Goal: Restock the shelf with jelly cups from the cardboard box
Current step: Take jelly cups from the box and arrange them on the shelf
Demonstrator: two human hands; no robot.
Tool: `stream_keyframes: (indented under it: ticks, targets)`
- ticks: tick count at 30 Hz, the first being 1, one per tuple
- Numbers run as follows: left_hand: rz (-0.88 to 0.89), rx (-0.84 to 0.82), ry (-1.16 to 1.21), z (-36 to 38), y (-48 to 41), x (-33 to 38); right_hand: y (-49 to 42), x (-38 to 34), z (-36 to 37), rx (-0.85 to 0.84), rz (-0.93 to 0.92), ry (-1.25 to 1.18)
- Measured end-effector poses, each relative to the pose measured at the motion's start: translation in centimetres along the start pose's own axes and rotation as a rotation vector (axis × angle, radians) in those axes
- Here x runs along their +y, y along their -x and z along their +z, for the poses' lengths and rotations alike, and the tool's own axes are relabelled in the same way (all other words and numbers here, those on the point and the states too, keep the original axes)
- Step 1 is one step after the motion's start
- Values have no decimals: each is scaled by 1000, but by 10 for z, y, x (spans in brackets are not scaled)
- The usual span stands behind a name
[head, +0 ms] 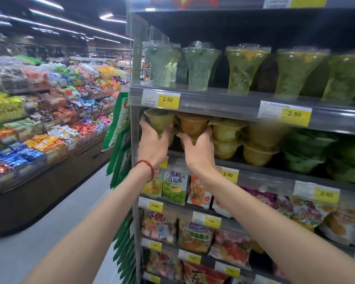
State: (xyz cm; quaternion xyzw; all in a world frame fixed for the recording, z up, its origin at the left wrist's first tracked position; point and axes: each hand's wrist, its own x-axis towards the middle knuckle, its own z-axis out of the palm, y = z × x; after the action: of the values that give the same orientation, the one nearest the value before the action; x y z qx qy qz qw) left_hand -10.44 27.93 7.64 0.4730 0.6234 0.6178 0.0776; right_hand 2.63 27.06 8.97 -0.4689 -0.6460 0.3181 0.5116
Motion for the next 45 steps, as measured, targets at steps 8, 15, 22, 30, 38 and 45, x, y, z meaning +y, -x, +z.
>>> stream_keyframes:
  ticks: [8, 15, 22, 30, 38, 45]
  targets:
    - [121, 28, -7, 3, -5, -7, -7, 11, 5, 22, -49, 36]
    - [119, -10, -12, 3, -7, -12, -8, 9, 9, 49, -39, 31]
    - [92, -44, -6, 2, -9, -14, -12, 7, 14, 87, -17, 60]
    - [67, -41, -4, 2, -6, -12, -10, 5, 18, 115, -33, 104]
    - [59, -73, -22, -2, -6, -6, -8, 3, 13, 62, -33, 92]
    - [21, -114, -33, -12, -2, 6, 10, -6, 2, -44, -64, 109]
